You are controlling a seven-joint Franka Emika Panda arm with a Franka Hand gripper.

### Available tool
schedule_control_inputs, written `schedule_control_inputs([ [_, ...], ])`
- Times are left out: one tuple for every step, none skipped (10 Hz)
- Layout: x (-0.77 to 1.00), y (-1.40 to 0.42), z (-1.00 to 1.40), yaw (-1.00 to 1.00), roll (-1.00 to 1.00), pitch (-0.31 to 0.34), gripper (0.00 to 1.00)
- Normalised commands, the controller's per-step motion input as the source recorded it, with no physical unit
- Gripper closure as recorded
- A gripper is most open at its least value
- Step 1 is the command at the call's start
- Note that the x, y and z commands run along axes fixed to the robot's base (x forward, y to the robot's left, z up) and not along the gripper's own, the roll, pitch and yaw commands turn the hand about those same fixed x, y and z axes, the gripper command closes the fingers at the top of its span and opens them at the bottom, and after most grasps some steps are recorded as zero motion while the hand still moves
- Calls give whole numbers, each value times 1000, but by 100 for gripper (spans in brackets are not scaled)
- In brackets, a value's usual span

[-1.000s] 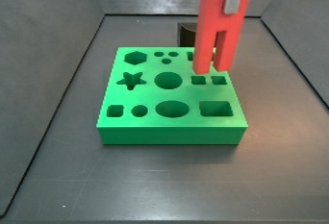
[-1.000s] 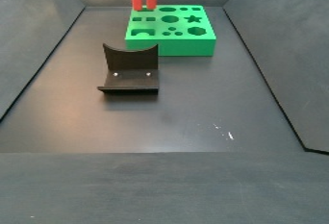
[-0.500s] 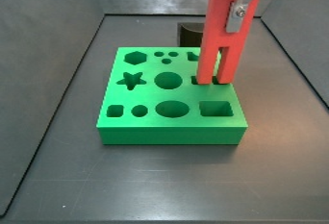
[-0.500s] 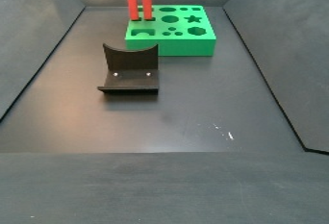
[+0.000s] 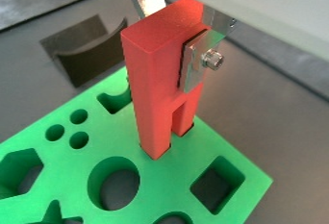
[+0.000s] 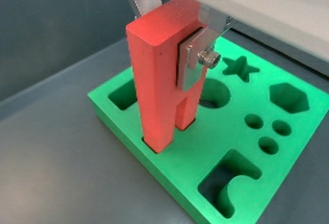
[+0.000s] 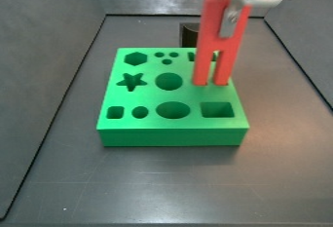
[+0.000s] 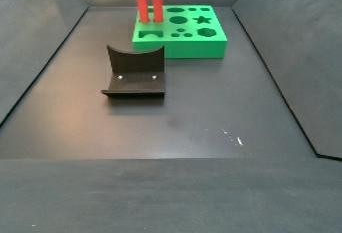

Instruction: Insert the double-square object.

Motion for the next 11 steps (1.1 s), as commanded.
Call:
schedule_control_inputs([
  [-354, 69, -260, 120, 0, -20, 100],
  [-326, 63, -240, 46, 0, -6, 100],
  [-329, 29, -229, 17, 0, -11, 100],
  [-249, 6, -226, 0, -27, -26, 100],
  [-134, 0, -243, 0, -34, -39, 100],
  [-151, 0, -280, 0, -43, -76, 100],
  [-149, 0, -246, 0, -43, -97, 100],
  [-51, 0, -300, 0, -36, -106, 100],
  [-29, 26, -103, 0, -111, -123, 100],
  [0, 0, 0, 0, -4, 0, 100],
  [0, 0, 0, 0, -13, 0, 100],
])
